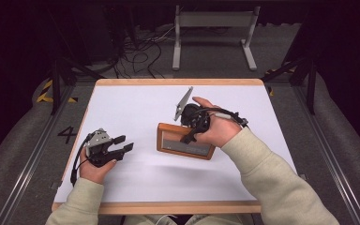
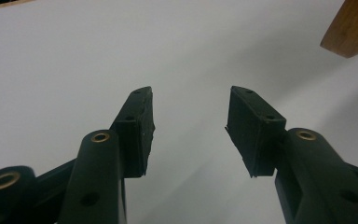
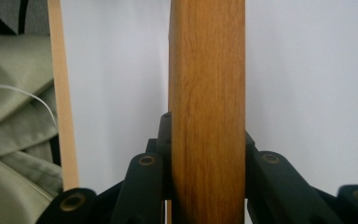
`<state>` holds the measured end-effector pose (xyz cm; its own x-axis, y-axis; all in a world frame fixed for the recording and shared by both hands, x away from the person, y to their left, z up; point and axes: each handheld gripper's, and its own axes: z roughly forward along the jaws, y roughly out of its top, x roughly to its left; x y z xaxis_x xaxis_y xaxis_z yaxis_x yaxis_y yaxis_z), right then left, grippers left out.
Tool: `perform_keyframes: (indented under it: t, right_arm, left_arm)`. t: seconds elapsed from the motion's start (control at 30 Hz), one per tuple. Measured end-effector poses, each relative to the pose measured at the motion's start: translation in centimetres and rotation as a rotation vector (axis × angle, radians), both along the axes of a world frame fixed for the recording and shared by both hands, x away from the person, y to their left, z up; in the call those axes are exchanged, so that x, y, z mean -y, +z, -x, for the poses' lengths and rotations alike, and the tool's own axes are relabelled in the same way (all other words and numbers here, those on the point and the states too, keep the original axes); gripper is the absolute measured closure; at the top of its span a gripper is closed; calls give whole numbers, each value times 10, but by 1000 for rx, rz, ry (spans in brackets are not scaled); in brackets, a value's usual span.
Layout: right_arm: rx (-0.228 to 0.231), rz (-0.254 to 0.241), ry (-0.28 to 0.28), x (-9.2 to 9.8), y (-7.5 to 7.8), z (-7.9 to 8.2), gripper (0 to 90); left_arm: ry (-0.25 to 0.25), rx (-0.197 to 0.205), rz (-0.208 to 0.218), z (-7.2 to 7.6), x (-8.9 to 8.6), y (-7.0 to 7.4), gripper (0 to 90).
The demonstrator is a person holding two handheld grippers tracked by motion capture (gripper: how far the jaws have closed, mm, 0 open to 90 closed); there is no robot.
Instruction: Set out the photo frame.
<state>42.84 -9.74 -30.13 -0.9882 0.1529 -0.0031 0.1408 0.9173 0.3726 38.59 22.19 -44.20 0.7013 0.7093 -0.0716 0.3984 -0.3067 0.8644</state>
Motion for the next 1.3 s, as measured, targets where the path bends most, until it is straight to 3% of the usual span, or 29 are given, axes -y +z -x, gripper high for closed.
perform_keyframes:
  t: [0.27,0.7,0.8,1.0,1.1,1.23,1.3]
  right_arm:
    - [-21,53,82,4,-18,-23,738]
    - [-77,102,129,5,-49,-41,738]
    - [-83,104,147,5,-55,-43,738]
    - [-103,65,124,7,-57,-49,727]
    - [-71,29,68,10,-58,-51,615]
    - [-33,23,8,14,-60,-55,489]
    - [-15,1,-16,15,-62,-56,377]
  left_arm:
    - [-5,-4,-1,-1,0,0,514]
    - [-5,-7,0,-1,0,-1,513]
    - [-4,-7,2,-1,0,0,513]
    - [-6,-6,0,-1,1,-1,513]
    - [-8,-8,3,-1,3,-1,513]
    - [-13,5,-8,-3,2,-1,513]
    - [-11,-7,2,-3,2,-1,512]
